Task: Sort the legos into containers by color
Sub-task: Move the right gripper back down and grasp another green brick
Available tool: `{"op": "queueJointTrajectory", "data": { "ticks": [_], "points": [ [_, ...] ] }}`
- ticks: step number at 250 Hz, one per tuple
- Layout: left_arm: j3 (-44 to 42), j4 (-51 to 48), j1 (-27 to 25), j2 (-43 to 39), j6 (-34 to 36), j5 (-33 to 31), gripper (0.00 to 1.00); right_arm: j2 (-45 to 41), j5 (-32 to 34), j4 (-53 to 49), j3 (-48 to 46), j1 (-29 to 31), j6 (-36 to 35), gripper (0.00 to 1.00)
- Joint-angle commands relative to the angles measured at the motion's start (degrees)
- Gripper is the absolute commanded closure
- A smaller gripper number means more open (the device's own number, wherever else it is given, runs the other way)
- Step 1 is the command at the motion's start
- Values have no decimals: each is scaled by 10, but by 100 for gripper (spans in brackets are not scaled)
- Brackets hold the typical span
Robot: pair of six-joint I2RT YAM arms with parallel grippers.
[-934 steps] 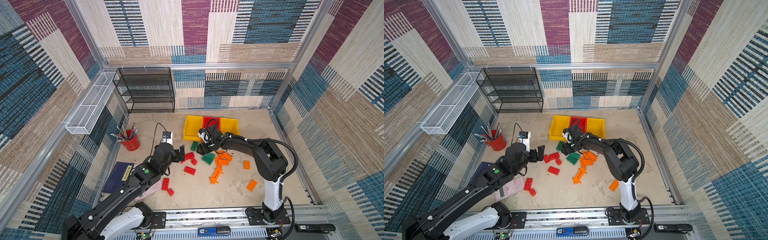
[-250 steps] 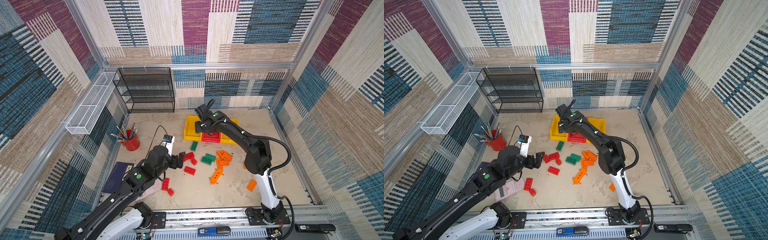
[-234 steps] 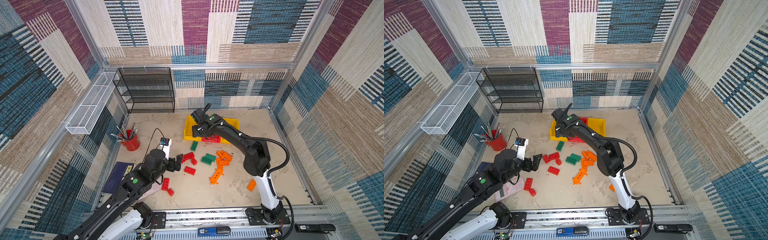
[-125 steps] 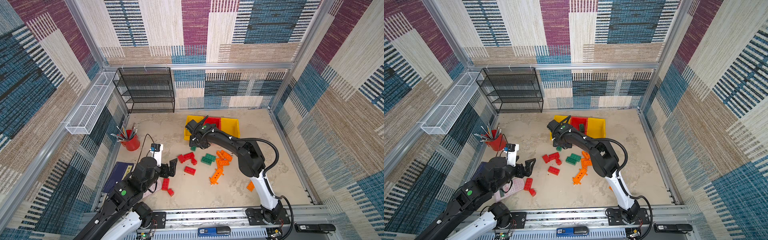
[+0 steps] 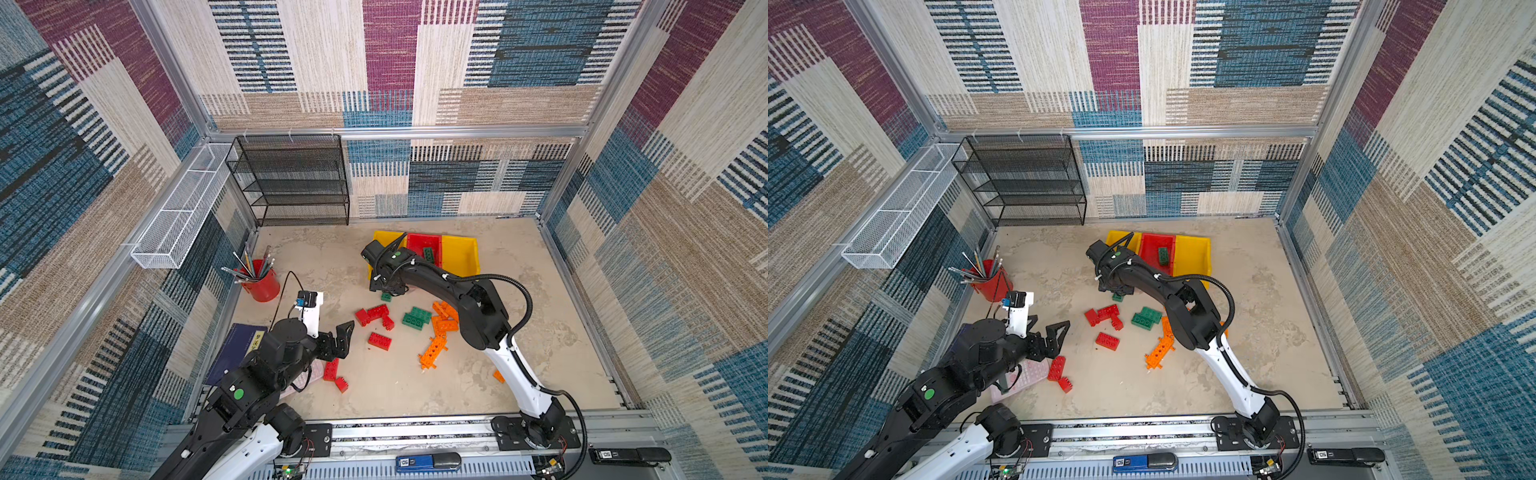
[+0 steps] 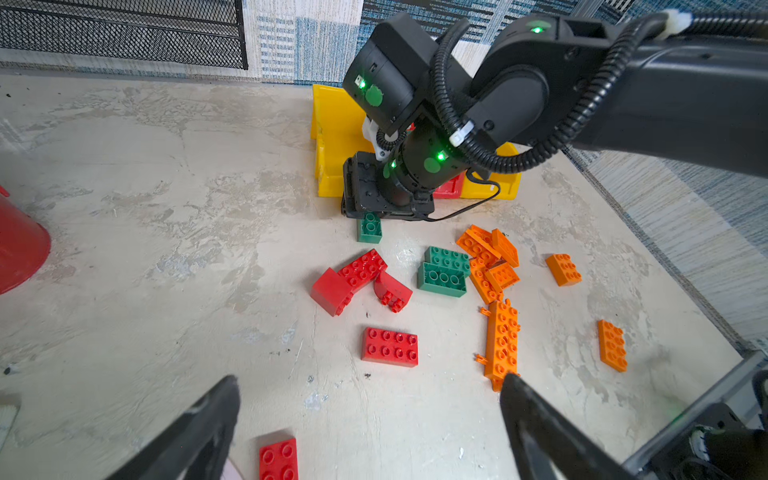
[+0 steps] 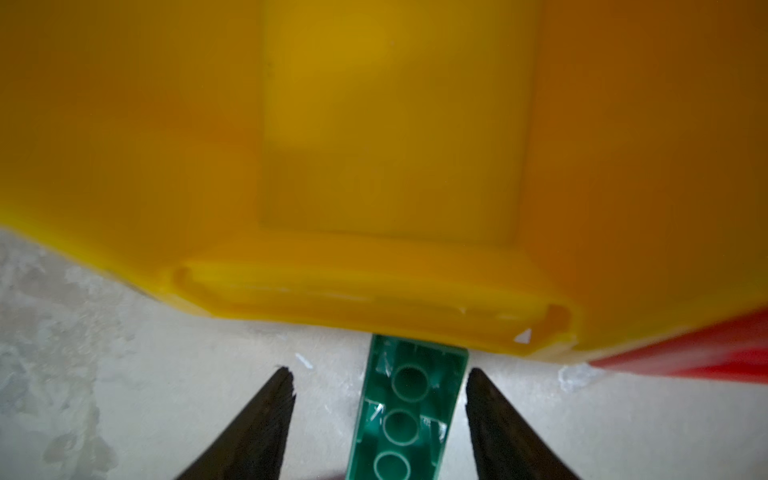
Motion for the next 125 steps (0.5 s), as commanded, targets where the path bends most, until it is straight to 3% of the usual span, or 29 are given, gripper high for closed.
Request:
{"op": "queueJointTrajectory", "data": {
  "ticks": [1, 39, 64, 84, 125],
  "points": [
    [4, 7, 1, 0, -1, 7, 2, -3, 18, -11, -8, 3, 11, 32],
    [2, 13, 1, 0, 1, 6, 2, -8, 15, 5, -28, 3, 6, 36],
    [1, 13, 1, 0, 2, 5, 3, 1, 11, 6, -32, 3, 1, 57],
    [1, 17, 1, 3, 5, 2, 2, 3, 6, 4, -34, 3, -5, 66],
    [1, 31, 0, 19, 19, 3, 2, -45, 0, 15, -73, 3, -19, 69]
  ]
}}
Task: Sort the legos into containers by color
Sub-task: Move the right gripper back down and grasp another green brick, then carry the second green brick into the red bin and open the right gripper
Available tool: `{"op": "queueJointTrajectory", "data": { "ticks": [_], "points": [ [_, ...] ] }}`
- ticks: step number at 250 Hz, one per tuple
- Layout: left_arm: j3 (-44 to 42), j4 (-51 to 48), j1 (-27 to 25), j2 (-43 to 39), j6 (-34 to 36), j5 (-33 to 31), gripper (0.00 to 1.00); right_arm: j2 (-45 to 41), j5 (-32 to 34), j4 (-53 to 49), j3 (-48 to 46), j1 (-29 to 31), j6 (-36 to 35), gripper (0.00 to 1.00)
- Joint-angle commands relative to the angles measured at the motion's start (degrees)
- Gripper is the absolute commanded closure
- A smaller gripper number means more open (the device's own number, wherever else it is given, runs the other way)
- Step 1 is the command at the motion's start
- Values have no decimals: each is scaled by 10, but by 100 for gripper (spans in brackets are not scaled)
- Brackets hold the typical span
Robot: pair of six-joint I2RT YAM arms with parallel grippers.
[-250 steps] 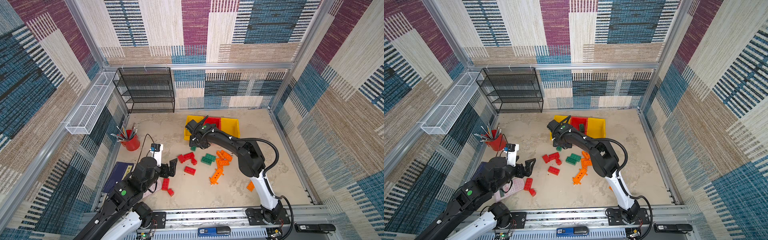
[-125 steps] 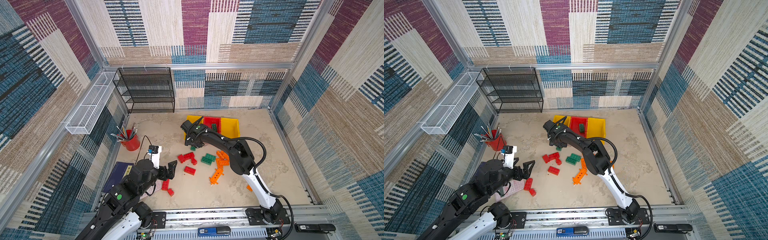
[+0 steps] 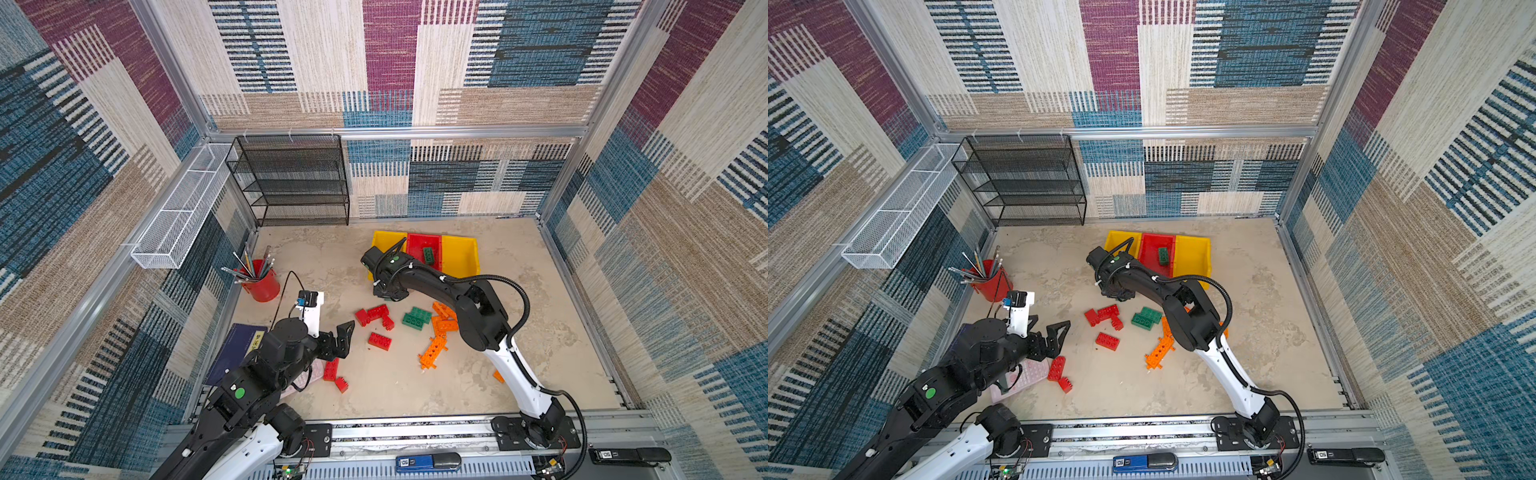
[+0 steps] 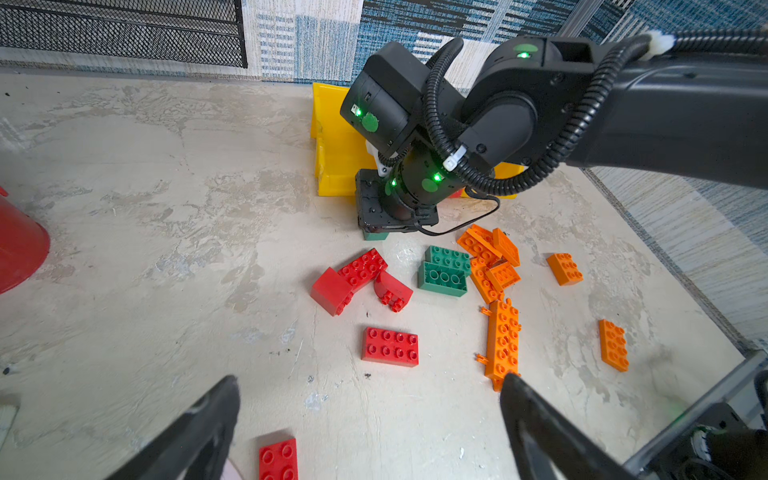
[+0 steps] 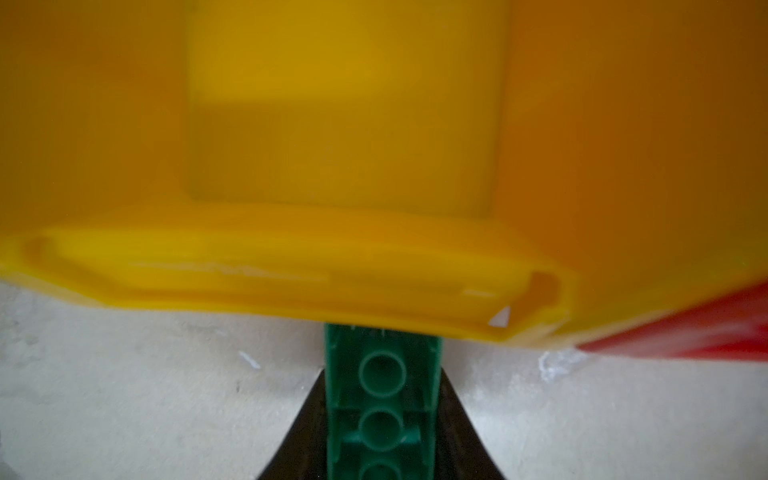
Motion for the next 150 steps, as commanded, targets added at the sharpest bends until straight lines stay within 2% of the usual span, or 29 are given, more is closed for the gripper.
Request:
{"op": "queueJointTrajectory", "data": {
  "ticks": [1, 73, 107, 150],
  "points": [
    [2, 28, 0, 11, 17, 3, 2, -37, -13, 4, -30, 1, -12, 69],
    [33, 82, 1, 112, 57, 41, 2, -174, 17, 10, -93, -14, -69, 68],
    [53, 131, 1, 182, 65, 77, 2, -191, 23, 22, -93, -52, -103, 68],
    [105, 169, 1, 282, 72, 104, 2, -186, -2, 47, -90, -106, -144, 69]
  ]
}}
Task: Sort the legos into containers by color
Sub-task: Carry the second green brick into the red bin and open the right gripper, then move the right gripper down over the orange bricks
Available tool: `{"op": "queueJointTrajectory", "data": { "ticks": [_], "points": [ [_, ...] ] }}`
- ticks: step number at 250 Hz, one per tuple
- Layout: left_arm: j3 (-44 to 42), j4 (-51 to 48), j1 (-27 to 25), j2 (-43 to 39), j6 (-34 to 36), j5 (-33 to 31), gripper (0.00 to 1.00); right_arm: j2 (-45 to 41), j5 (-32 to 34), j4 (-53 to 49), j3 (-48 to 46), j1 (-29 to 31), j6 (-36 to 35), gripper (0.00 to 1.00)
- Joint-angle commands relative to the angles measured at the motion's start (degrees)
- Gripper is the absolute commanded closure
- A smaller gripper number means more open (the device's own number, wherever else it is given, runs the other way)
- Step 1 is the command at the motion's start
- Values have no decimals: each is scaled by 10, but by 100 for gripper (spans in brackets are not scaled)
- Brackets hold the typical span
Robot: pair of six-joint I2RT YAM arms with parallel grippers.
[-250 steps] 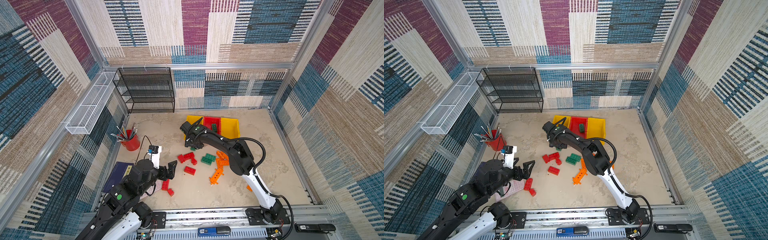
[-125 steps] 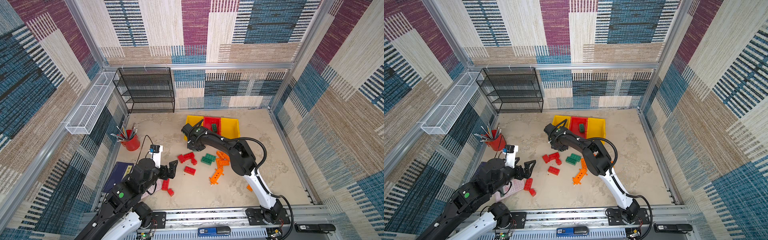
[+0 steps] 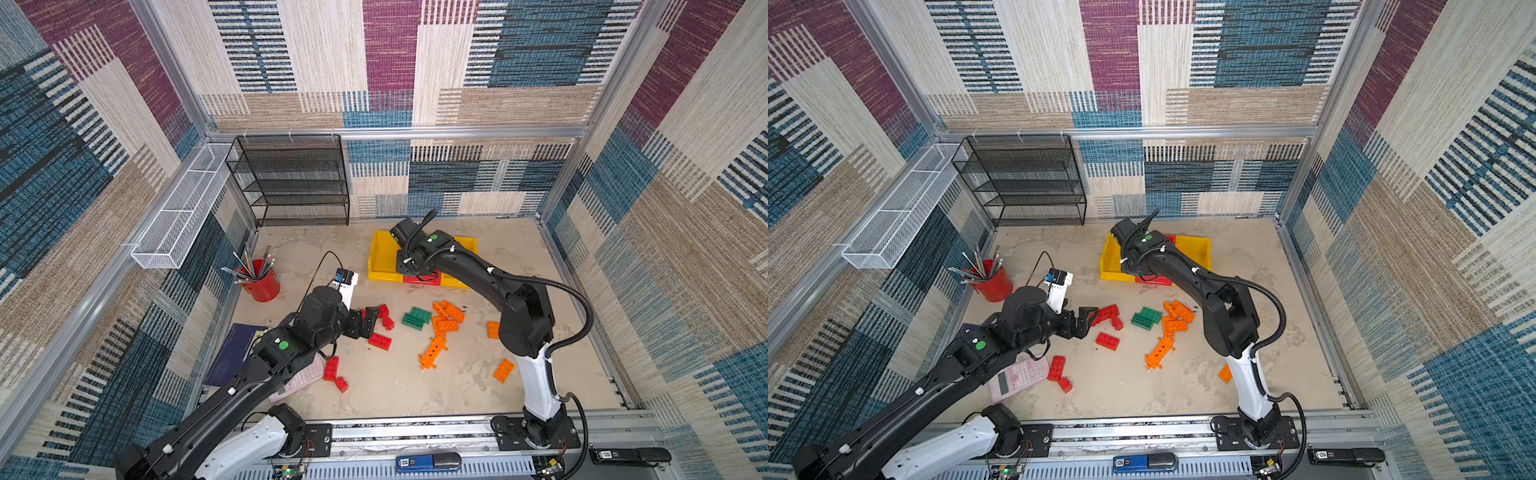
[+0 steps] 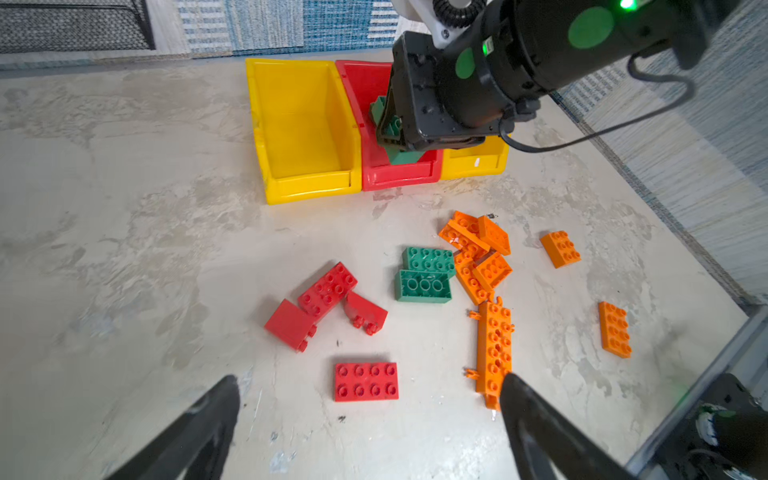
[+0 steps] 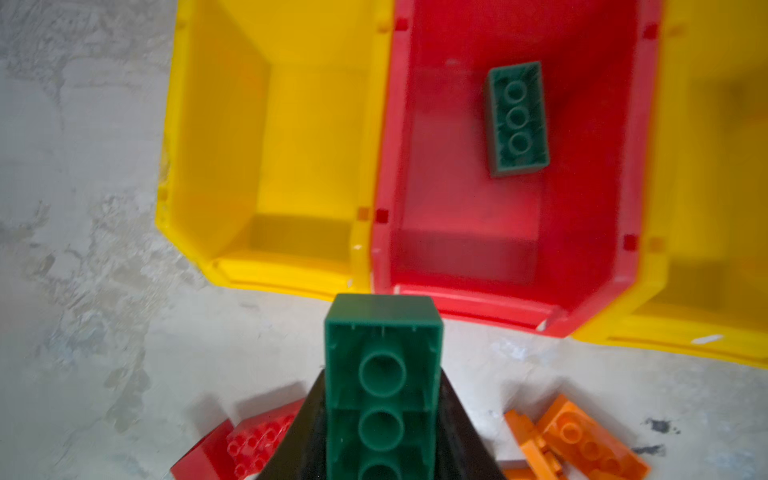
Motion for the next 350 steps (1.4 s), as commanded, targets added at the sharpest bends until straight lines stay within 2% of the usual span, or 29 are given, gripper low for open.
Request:
{"op": "queueJointTrajectory", "data": {
  "ticks": [1, 63, 131, 165, 199, 252, 292, 350],
  "points": [
    [36, 57, 1, 53, 21, 37, 2, -1, -9, 28, 3, -25, -43, 68],
    [112, 86, 0, 167, 27, 58, 2, 57, -27, 38, 54, -68, -83, 68],
    [154, 85, 1, 223, 47, 51, 2, 127, -40, 32, 121, -92, -106, 65],
    [164, 80, 1, 234, 51, 50, 2, 151, -44, 24, 151, -98, -111, 58],
    [165, 70, 4, 237, 52, 52, 2, 166, -46, 18, 177, -100, -115, 40],
    [137, 66, 10, 207, 44, 50, 2, 156, -50, -17, 208, -100, -113, 39],
    [98, 70, 10, 172, 30, 59, 3, 97, -34, -19, 146, -88, -98, 38],
    [27, 95, 10, 121, 3, 80, 2, -22, -23, 23, -41, -45, -53, 34]
  ]
}}
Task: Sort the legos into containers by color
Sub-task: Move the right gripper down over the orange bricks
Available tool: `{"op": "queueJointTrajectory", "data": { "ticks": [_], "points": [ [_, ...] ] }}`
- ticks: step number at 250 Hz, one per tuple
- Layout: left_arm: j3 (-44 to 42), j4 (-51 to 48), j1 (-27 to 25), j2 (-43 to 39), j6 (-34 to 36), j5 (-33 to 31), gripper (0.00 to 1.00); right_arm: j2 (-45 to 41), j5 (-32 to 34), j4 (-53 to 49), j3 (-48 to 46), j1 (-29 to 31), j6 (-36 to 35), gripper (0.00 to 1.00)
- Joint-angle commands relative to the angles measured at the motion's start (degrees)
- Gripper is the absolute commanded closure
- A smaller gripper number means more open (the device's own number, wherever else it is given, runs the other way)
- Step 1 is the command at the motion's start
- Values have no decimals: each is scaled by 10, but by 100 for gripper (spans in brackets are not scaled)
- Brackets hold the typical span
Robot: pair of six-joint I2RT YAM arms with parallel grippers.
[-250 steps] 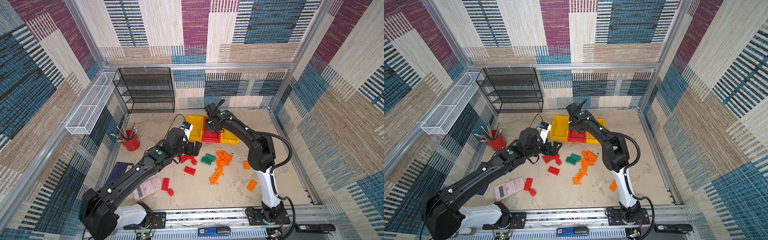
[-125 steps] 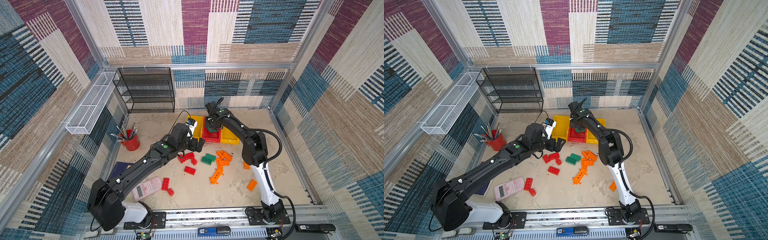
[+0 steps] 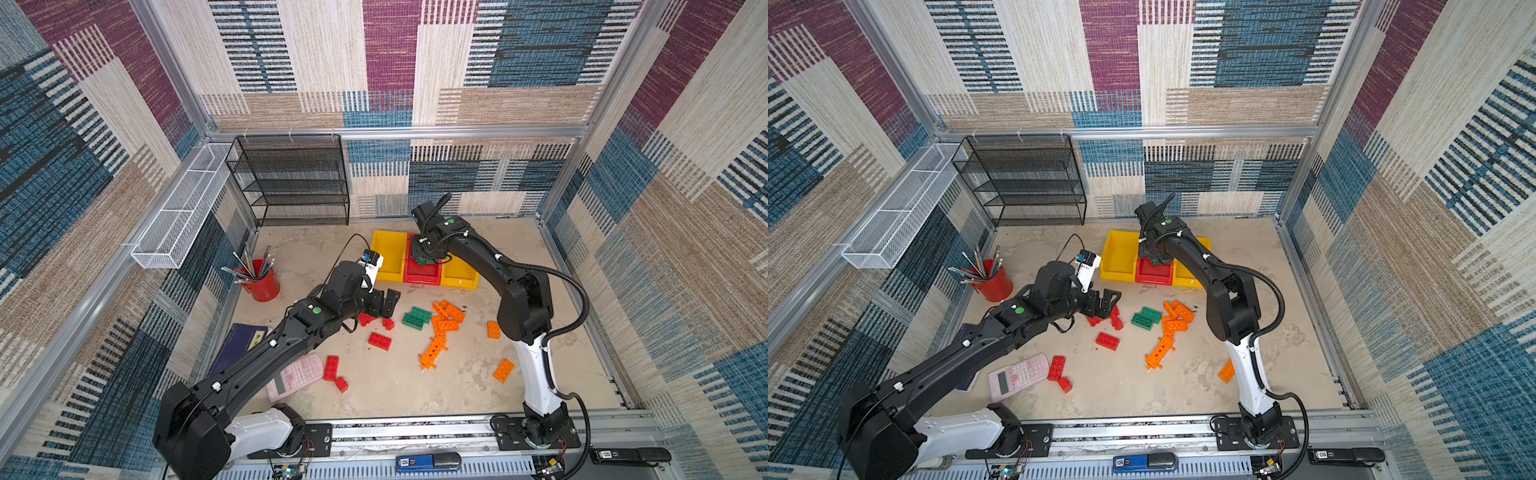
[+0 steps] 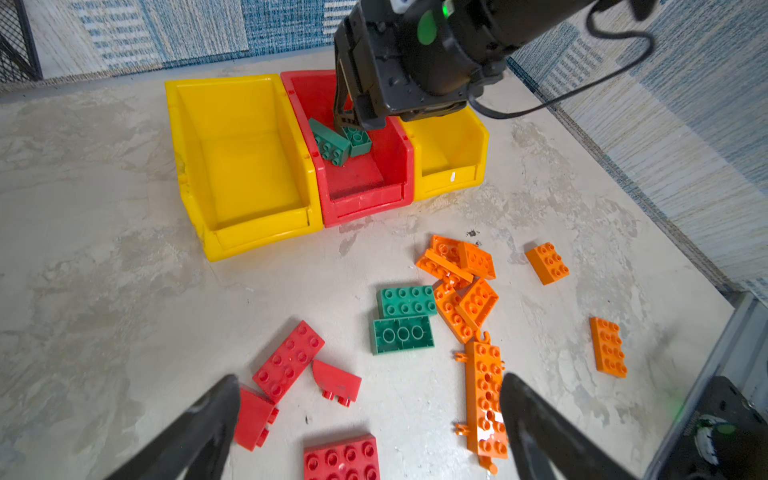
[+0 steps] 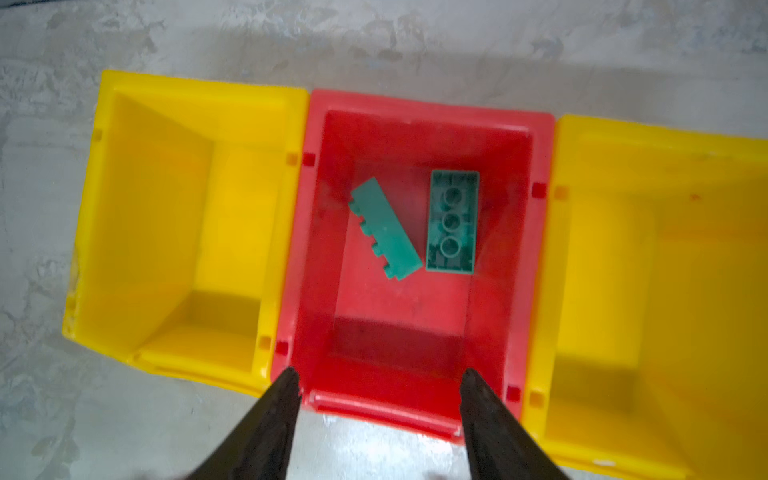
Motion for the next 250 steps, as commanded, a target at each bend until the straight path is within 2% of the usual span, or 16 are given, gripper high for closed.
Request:
{"op": "queueJointTrajectory", "data": {
  "ticks": [1, 60, 119, 146, 250],
  "points": [
    [-25, 27, 0, -18, -22, 15, 2, -49, 10, 24, -76, 17, 38, 34],
    [-47, 20, 0, -44, -37, 28, 3, -153, 11, 62, -263, 44, 85, 31],
    [-60, 18, 0, -65, -41, 38, 3, -249, 41, 75, -397, 38, 86, 33],
    [-58, 23, 0, -56, -44, 49, 3, -269, 32, 91, -448, 24, 79, 35],
    [-48, 20, -1, -53, -38, 47, 3, -259, 7, 146, -515, -3, 58, 36]
  ]
}}
